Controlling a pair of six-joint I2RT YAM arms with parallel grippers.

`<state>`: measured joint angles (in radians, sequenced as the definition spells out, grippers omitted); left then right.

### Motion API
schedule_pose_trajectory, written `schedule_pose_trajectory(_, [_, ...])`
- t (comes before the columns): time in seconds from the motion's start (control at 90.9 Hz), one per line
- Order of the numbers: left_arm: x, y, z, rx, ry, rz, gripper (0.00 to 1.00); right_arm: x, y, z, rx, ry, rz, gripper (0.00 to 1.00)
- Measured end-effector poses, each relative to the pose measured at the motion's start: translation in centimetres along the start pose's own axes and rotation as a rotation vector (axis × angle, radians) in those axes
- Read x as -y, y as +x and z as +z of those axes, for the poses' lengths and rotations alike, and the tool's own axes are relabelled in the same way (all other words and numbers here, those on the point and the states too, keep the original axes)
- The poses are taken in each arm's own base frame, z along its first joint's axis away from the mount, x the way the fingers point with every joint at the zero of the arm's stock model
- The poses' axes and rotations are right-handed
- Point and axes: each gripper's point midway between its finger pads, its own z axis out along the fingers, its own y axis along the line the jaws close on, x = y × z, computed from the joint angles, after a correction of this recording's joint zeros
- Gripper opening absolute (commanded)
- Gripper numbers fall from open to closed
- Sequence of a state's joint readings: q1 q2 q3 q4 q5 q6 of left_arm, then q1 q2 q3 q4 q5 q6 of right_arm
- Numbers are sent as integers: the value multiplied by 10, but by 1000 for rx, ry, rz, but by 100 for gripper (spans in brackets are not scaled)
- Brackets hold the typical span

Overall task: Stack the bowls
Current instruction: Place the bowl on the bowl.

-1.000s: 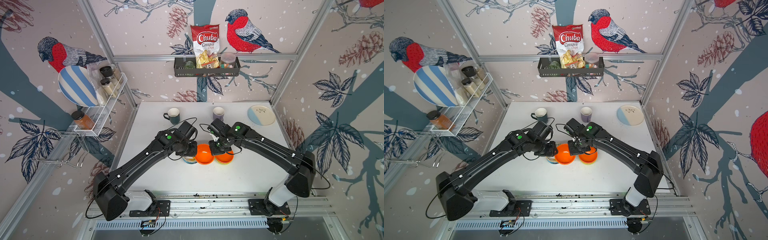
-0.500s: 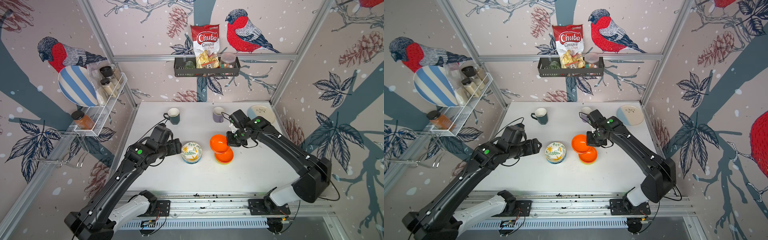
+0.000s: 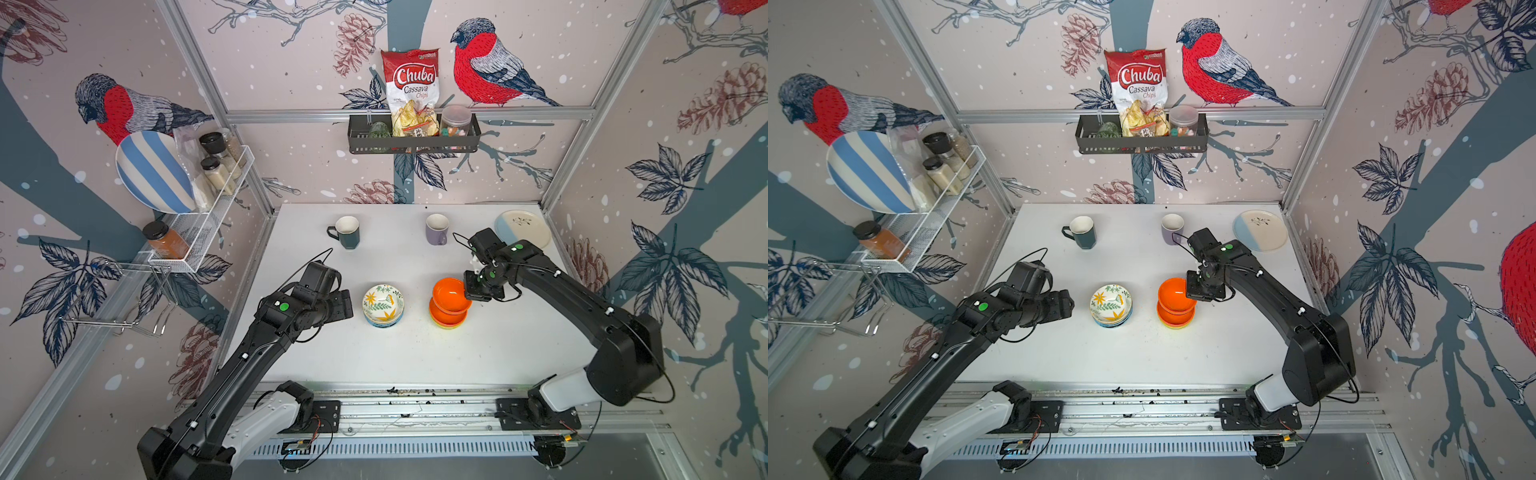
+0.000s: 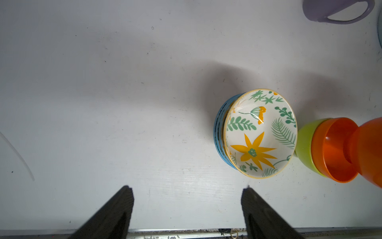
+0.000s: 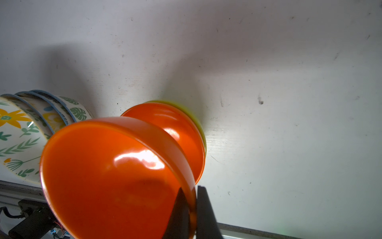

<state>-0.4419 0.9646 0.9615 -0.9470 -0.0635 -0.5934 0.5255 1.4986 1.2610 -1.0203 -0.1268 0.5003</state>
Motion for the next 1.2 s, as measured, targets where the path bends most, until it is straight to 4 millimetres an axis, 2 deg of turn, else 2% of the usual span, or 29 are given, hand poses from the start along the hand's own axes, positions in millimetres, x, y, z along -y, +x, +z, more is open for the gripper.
schedule_pose_trajectory(0.297, [-2, 2, 0, 3, 2, 6, 84, -5, 5, 19, -20, 14, -32, 0])
schedule_pose_trajectory(1.2, [-4, 6, 2, -3, -1, 6, 84, 0, 10, 30, -17, 24, -39, 0])
